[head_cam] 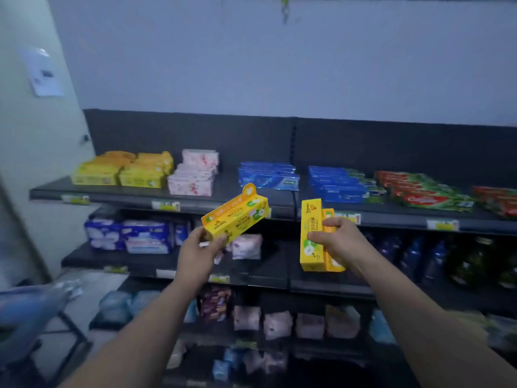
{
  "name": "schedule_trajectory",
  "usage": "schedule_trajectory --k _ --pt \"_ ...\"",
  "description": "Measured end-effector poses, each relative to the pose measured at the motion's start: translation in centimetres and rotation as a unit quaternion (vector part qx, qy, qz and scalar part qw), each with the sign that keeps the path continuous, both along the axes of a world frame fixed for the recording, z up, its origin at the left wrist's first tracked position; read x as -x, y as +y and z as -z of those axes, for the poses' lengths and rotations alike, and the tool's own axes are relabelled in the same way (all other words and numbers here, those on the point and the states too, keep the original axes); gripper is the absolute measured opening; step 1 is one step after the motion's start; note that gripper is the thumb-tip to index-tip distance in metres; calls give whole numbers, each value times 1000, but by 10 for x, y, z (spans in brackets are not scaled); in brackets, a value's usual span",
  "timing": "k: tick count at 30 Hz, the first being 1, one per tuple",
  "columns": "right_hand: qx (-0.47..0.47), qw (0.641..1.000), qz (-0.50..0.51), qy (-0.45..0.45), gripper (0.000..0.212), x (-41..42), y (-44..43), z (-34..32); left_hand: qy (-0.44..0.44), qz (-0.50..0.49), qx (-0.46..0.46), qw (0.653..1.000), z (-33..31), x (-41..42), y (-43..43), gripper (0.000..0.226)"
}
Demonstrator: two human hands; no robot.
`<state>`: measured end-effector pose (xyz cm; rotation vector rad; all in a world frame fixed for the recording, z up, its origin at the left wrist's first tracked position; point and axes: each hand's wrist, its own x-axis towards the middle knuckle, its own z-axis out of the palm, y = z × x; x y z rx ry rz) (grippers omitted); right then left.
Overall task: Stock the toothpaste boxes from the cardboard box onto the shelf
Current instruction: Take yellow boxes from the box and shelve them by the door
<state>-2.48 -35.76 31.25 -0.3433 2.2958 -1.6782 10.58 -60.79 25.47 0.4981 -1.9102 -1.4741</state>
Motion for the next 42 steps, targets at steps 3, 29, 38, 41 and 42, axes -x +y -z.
schedule_trajectory --k 3,29,38,41,42 --pt "8 1000 -24 13 61 -7 -62 -7 -1 -40 4 999 -9 -29 -54 31" --pt "47 980 -144 126 57 90 -360 -70 -91 -116 71 987 -39 -4 -345 22" --pt "32 975 -180 129 56 139 -426 -75 -198 -49 90 975 -41 42 -404 48" --pt "25 975 -183 126 56 147 -446 -76 -200 -18 91 975 -46 54 -423 30" --pt "23 975 -183 124 56 150 -452 -76 -205 -6 91 975 -47 59 -430 26"
